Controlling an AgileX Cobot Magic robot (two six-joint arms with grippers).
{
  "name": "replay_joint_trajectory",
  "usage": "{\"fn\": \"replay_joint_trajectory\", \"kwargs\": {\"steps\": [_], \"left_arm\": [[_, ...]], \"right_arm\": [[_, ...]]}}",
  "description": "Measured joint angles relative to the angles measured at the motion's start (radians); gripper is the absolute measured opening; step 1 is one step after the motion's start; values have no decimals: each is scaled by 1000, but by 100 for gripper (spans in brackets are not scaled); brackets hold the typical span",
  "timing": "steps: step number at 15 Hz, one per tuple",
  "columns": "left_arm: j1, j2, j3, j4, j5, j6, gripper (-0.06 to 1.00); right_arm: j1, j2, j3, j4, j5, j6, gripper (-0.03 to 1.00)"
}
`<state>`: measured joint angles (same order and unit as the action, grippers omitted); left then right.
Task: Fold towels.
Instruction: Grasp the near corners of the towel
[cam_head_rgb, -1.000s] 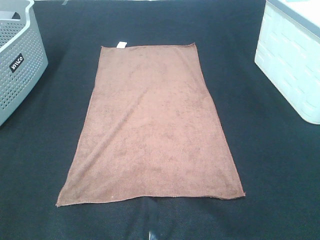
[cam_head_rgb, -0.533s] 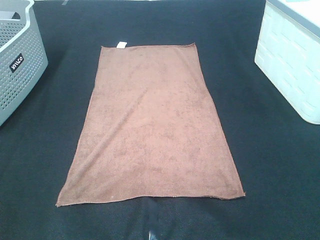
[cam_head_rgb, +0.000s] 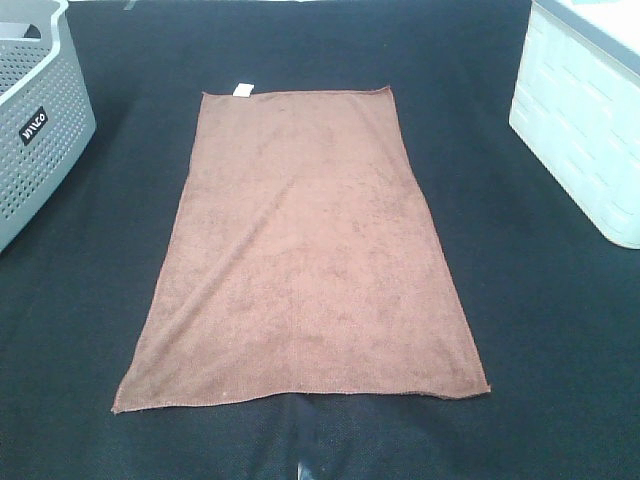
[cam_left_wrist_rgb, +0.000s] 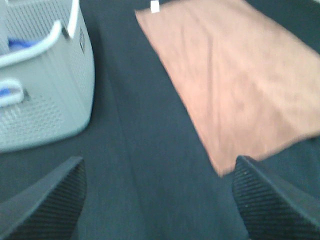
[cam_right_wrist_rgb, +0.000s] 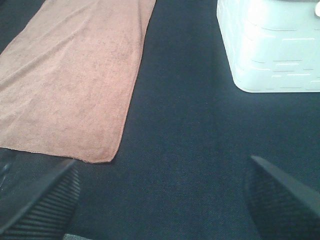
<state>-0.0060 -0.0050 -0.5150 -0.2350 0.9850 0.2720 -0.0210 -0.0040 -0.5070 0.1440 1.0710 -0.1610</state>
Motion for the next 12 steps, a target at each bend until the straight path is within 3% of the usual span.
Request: {"fn": "replay_joint_trajectory", "kwargs": {"steps": [1, 2, 3, 7, 9, 12], "left_arm": [[0, 0, 2, -37, -74, -5, 77], [0, 0, 31, -90, -225, -16, 77], [0, 0, 31, -90, -225, -16, 77], [0, 113, 148, -186, -536, -24, 77], [0, 271, 154, -248, -609, -26, 77], [0, 608, 154, -392, -616, -26, 77]], "right_arm": [[0, 15, -3, 0, -6, 0, 83], [0, 58, -10, 0, -46, 0, 82], [0, 58, -10, 0, -46, 0, 82], [0, 274, -17, 0, -242, 21, 80], [0, 414, -18, 16, -295, 38, 80], [0, 701, -18, 100, -311, 47, 78]]}}
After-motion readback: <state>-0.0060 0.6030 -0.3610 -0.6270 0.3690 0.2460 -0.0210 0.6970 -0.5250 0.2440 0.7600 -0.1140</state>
